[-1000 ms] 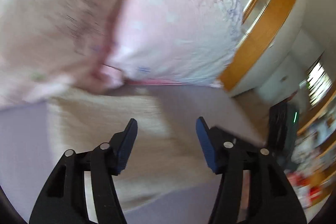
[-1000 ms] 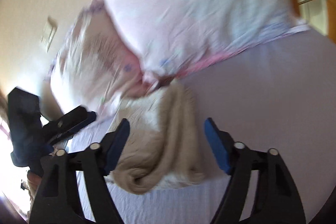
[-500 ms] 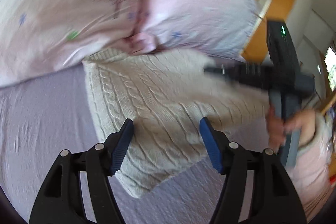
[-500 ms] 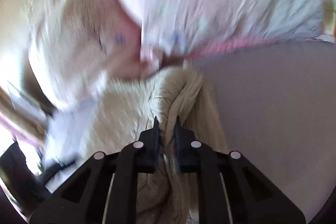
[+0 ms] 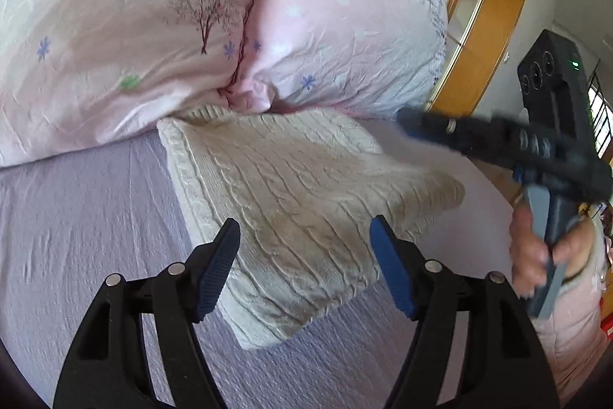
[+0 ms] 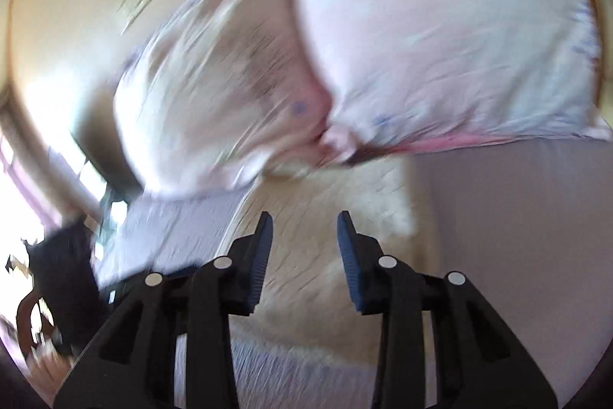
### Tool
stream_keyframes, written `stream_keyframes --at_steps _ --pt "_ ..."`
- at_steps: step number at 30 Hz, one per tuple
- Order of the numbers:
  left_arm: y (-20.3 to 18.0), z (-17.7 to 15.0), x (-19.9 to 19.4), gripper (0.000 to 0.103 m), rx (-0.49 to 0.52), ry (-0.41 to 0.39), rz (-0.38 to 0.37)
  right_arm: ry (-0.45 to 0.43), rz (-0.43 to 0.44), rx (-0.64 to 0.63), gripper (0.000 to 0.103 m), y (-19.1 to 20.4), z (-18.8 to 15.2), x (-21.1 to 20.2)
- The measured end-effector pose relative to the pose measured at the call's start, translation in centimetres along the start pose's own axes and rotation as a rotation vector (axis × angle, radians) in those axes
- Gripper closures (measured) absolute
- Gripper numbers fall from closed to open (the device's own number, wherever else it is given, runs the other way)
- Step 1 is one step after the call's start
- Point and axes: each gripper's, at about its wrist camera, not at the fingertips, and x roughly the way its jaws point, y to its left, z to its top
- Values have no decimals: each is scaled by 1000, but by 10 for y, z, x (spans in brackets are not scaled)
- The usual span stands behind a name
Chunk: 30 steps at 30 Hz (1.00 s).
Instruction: Fold small clothes
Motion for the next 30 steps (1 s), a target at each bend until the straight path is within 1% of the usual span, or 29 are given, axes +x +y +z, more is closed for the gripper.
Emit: stream_keyframes --at_steps 1,2,3,4,5,7,8,9,10,11,12,13,14,16,17,18,19,20,22,24,25,26,27,28,29,30 --pt "-4 -5 7 32 28 36 -2 84 -52 4 71 -3 -11 15" --pt "-7 -9 10 32 54 55 11 184 -111 26 78 -11 -25 32" --pt "-12 -16 12 32 102 72 14 184 -87 38 79 -18 -34 33" --pt "-13 -20 12 32 120 77 13 156 -61 42 79 -22 -41 25" --pt "-15 -25 9 32 147 79 16 164 -42 65 79 -26 -44 21" --pt "-10 -23 4 32 127 74 -1 143 -36 103 80 -25 -44 6" --pt "-1 -18 -2 32 65 62 -25 100 -20 126 72 -26 -39 -6" --pt "11 -13 -5 30 -3 48 -39 59 2 162 43 -31 -34 -15" --pt "27 -5 -8 21 -88 33 -40 4 30 215 27 -39 -27 -26" --pt "37 -1 -7 18 -136 30 -29 -33 22 244 7 -47 -20 -32" --pt "48 2 -7 18 -185 35 -15 -36 -5 253 7 -54 -16 -32" --pt "58 5 -4 18 -228 45 -11 -11 -46 280 7 -65 -9 -23" --pt "71 7 4 18 -287 67 -14 12 -46 308 9 -74 -8 -16" --pt "82 8 18 18 -329 112 -24 99 -19 389 19 -95 -5 11" --pt "86 7 27 18 -348 143 -20 122 -15 413 28 -103 -10 21" --pt "88 5 34 18 -363 164 -28 140 -13 427 33 -107 -11 29" --pt "88 4 40 18 -373 179 -46 155 -6 438 33 -113 -15 37" --pt "88 4 46 18 -385 185 -67 159 10 449 33 -116 -16 41" --pt "86 5 51 18 -382 182 -84 148 54 462 35 -120 -26 40" --pt "82 6 57 18 -374 177 -106 144 102 466 40 -121 -29 44" --pt "79 7 60 18 -365 171 -118 139 128 478 41 -123 -31 46" --pt "76 7 62 20 -359 166 -121 149 171 496 53 -125 -33 49" --pt "75 7 67 28 -356 168 -138 154 205 514 61 -127 -35 48" --pt "73 7 67 37 -356 161 -136 140 211 511 64 -127 -36 46" --pt "73 6 67 42 -362 165 -144 125 211 500 68 -122 -38 43" --pt "75 5 65 53 -369 160 -151 118 214 499 71 -119 -38 40"
